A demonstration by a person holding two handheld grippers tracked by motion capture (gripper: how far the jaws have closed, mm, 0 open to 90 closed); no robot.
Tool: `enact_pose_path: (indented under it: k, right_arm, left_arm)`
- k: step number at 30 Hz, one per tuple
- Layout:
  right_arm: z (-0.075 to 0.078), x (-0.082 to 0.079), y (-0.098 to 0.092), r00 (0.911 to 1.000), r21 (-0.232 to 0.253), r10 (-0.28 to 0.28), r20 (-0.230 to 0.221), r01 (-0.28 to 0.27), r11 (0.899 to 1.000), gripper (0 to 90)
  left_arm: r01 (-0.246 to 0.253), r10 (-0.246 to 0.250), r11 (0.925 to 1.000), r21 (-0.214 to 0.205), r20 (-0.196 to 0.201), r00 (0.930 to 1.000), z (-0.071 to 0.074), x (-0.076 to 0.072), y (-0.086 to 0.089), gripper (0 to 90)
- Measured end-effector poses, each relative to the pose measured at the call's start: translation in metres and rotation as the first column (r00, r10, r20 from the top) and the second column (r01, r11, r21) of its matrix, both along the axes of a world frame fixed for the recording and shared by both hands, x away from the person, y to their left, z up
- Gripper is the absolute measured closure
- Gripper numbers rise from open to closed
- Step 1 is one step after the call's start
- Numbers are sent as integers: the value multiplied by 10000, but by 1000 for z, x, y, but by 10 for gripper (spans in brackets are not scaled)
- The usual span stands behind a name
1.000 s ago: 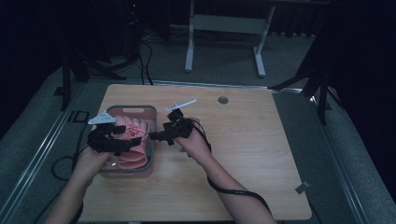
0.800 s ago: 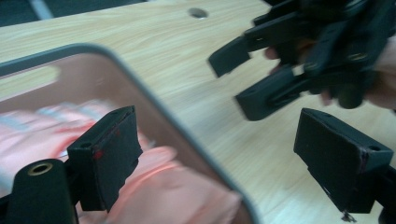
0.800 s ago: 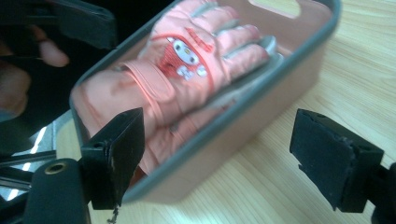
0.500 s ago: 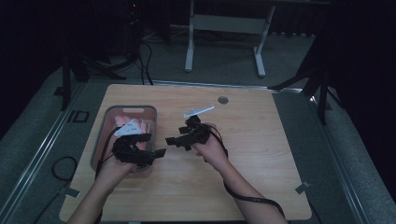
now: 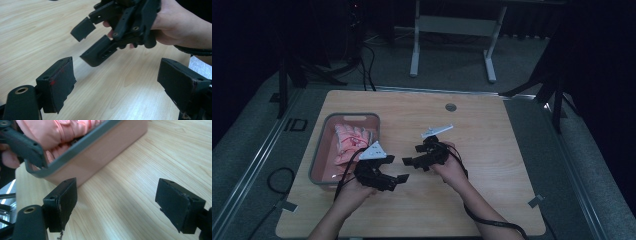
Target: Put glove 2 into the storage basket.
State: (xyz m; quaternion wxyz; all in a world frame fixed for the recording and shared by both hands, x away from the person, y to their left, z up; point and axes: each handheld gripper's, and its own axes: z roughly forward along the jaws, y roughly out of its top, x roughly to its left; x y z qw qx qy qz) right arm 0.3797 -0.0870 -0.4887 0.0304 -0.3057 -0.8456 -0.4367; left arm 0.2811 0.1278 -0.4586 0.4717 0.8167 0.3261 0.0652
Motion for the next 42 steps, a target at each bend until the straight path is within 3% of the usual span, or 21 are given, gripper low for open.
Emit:
enact_pose_path:
  k: [7,13,29,36,42]
  right_arm:
    - [-15,-5,-20,9997,-22,-151,183,152,9999,178]
    - [-26,-6,-34,9994,-90,-343,84,344,9994,178]
    - [-53,-12,-54,9985,-383,-525,-173,518,9979,172]
    - [-56,-20,-59,9985,-645,-505,222,518,9966,172]
    - [-59,-25,-63,9972,-1006,-363,660,428,9940,165]
  left_arm:
    - [506,-509,9981,340,69,9987,-12,-5,-19,143]
    - [792,-788,9958,464,-107,9968,-24,-9,-29,143]
    - [1588,-1577,9840,809,-198,9873,-58,-16,-54,143]
    - [1718,-1699,9800,1005,-280,9851,-69,-18,-61,143]
    - [1878,-1879,9761,1093,-88,9821,-77,-20,-62,143]
